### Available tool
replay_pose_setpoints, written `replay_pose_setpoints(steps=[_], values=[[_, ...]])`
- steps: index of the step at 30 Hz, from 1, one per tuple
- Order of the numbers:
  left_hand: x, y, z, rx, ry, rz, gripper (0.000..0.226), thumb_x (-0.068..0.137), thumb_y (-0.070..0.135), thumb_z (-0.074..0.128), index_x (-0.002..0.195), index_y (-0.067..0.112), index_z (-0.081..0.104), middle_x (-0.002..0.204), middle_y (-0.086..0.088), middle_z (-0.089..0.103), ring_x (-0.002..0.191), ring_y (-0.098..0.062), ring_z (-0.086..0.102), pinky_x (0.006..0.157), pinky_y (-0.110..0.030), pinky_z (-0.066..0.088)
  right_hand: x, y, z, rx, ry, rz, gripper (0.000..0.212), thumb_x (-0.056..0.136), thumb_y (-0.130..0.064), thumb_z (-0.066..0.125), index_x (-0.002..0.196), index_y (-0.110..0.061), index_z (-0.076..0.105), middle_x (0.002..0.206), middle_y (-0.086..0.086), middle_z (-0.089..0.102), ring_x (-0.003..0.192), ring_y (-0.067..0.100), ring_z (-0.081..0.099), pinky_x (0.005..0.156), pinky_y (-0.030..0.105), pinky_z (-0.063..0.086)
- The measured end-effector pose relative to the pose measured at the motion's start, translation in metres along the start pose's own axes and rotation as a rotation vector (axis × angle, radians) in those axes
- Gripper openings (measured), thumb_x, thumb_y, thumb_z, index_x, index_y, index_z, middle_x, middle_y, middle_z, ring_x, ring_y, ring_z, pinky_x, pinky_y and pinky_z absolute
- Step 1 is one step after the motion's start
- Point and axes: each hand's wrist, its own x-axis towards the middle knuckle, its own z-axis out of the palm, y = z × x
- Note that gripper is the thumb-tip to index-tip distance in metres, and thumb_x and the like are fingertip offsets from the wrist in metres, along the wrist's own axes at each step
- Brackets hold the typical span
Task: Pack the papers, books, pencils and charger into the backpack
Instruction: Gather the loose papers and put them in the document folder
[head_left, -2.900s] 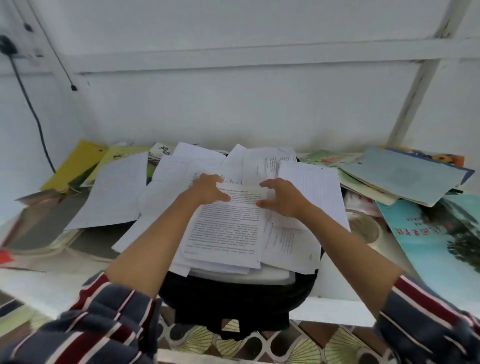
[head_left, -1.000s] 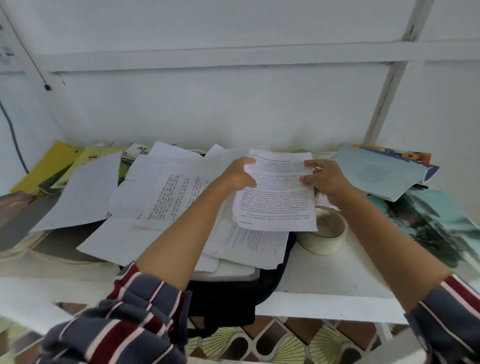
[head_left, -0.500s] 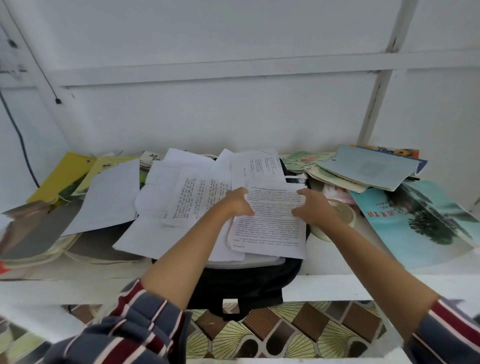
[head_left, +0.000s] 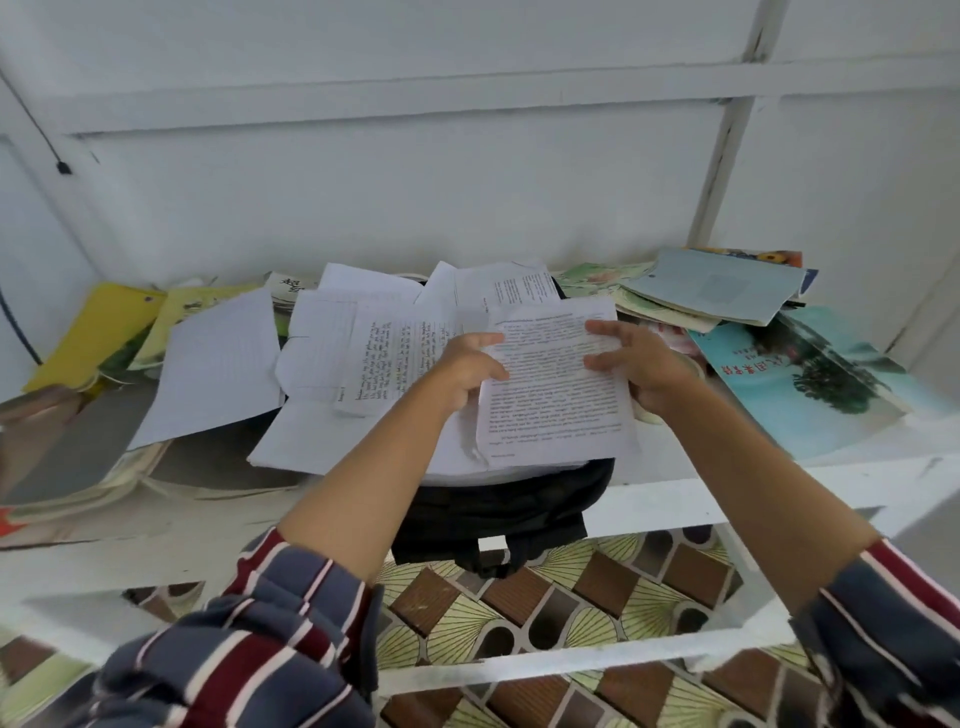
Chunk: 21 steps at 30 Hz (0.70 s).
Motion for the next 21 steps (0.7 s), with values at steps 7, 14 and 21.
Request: replay_pose_setpoints(steps=[7,14,21], values=[[0.020,0.034,-0.026,-0.145,0.048,0.188,0.053,0.083,-0.021,0.050,0.131,0.000,0.047,0.121,-0.018,0.058,0.110,-0.027,0.057,0.074,-0.023,0.053,0.049,-0.036,0.005,-0.065,0.017,-0.277,0.045,0.081,0.012,0.059,0.116,-0.016,0.056,0.115,0.013,0.058,0.085,0.022,0.064,0.070,0.031,0.057],[0.079,0.047,-0.037,0.285,0.185,0.107,0.049,0.086,-0.010,0.056,0.132,0.006,0.050,0.137,-0.011,0.048,0.123,-0.026,0.049,0.087,-0.024,0.041,0.132,-0.041,0.019,-0.519,-0.092,-0.240,0.051,0.083,0.010,0.058,0.128,-0.012,0.050,0.131,0.015,0.049,0.100,0.024,0.055,0.079,0.030,0.048],[0.100,0.039,-0.020,0.519,0.138,0.000,0.057,0.088,-0.001,0.059,0.139,0.000,0.037,0.143,-0.015,0.039,0.129,-0.028,0.042,0.104,-0.030,0.036,0.175,-0.029,0.026,-0.861,-0.164,-0.127,0.065,0.079,0.005,0.063,0.139,-0.006,0.038,0.140,0.017,0.039,0.123,0.030,0.044,0.091,0.025,0.036]])
